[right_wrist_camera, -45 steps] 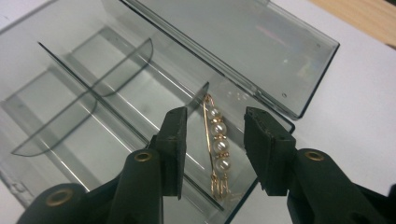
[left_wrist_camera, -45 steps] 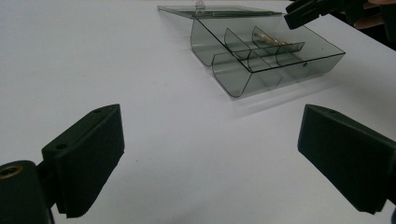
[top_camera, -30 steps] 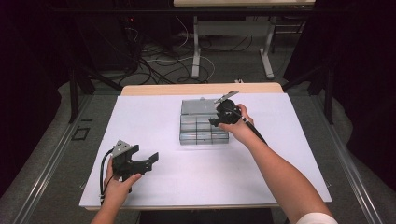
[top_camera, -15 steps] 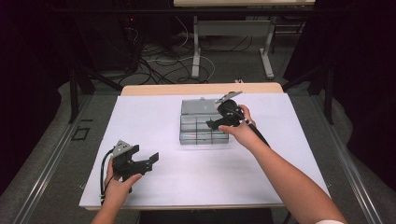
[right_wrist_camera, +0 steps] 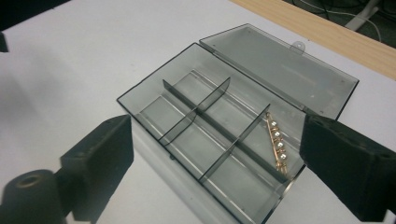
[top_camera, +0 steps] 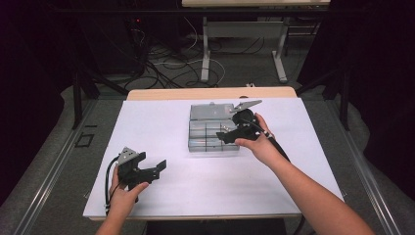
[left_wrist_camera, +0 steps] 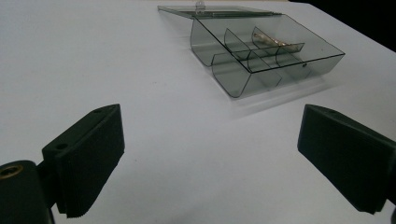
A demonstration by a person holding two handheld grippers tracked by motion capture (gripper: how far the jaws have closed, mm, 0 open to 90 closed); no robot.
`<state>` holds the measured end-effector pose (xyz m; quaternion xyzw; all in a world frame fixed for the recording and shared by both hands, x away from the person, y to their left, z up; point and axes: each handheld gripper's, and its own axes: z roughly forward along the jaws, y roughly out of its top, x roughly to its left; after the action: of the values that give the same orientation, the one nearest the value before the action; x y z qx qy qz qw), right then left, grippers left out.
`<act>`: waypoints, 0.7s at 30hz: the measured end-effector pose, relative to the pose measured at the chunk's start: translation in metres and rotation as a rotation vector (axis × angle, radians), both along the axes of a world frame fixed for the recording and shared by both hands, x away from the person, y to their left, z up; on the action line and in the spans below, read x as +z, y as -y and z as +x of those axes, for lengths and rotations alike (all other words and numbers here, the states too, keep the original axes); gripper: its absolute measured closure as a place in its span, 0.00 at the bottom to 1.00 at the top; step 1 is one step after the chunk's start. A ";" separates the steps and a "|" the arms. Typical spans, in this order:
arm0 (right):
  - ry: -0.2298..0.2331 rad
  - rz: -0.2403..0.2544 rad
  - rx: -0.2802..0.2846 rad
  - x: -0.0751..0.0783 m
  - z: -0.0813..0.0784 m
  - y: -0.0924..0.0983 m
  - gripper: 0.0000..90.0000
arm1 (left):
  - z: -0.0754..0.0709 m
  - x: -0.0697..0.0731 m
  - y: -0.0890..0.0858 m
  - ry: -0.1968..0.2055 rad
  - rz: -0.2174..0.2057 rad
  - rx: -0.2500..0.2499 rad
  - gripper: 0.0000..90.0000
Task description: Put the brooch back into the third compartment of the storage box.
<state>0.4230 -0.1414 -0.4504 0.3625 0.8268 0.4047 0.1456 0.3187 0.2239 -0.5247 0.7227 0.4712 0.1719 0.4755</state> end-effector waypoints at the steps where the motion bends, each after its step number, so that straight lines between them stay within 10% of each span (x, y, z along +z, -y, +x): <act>1: 0.002 0.002 0.002 0.001 -0.002 0.002 0.08 | 0.000 0.000 0.000 0.001 0.000 0.000 0.08; 21: 0.052 0.015 -0.002 -0.014 -0.058 0.036 0.00 | -0.001 0.001 0.000 0.006 0.000 0.008 0.08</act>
<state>0.3645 -0.1775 -0.4645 0.3536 0.8193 0.4203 0.1648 0.3174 0.2234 -0.5236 0.7203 0.4728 0.1760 0.4761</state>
